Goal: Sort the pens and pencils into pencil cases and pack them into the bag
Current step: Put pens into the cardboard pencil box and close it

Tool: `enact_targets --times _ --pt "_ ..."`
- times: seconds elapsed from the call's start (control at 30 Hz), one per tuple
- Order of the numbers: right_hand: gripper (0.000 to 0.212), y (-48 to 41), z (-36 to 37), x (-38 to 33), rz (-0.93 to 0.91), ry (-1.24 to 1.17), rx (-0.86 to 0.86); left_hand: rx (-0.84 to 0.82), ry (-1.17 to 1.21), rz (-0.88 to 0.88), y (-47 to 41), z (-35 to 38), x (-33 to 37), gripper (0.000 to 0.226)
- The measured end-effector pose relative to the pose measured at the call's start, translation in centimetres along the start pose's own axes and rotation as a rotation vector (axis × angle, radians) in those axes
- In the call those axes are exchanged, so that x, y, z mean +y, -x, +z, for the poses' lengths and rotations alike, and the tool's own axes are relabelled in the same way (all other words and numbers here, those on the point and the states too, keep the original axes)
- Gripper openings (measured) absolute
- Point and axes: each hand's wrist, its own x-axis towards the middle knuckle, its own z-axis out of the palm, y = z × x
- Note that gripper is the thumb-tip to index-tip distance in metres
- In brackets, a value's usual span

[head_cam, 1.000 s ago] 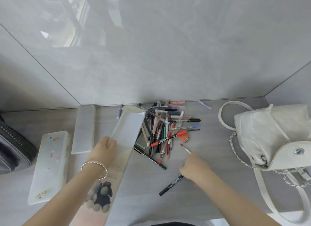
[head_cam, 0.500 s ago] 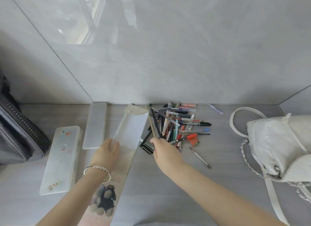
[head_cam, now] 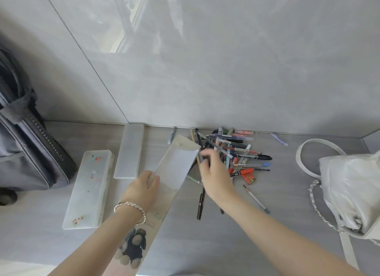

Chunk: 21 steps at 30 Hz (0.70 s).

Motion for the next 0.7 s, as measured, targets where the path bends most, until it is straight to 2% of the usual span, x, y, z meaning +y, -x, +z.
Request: enact_targets --times 0.07,0.13,0.27,0.33,0.4,0.5,0.6,0.7 --pt "0.022 -0.1 -2.7 -2.3 -0.018 -0.353 0.269 -0.033 -0.043 0.045 0.2 0.6 0.9 0.018" --pt "0.030 -0.1 -4.3 -4.0 -0.068 -0.598 0.433 -0.052 -0.079 0.112 0.7 1.3 2.1 0.022" --pt "0.036 0.5 -3.5 -3.7 -0.029 -0.631 0.526 -0.079 -0.069 0.234 2.1 2.8 4.6 0.028" --pt "0.028 1.3 -2.0 -2.6 0.017 -0.584 0.475 -0.096 -0.027 0.240 2.6 3.4 5.5 0.028" --pt "0.020 2.1 -0.8 -1.5 -0.002 -0.409 0.359 -0.100 -0.054 0.239 2.5 3.6 5.8 0.028" --pt "0.014 2.3 -0.7 0.4 -0.180 -0.055 0.332 -0.078 -0.126 0.238 2.4 3.6 5.7 0.030" --pt "0.028 1.7 -1.8 1.8 -0.363 0.303 0.342 -0.054 -0.066 0.189 2.0 3.3 5.5 0.032" --pt "0.014 1.3 -3.5 2.9 -0.475 0.297 0.295 -0.017 -0.024 0.127 0.9 2.6 5.2 0.029"
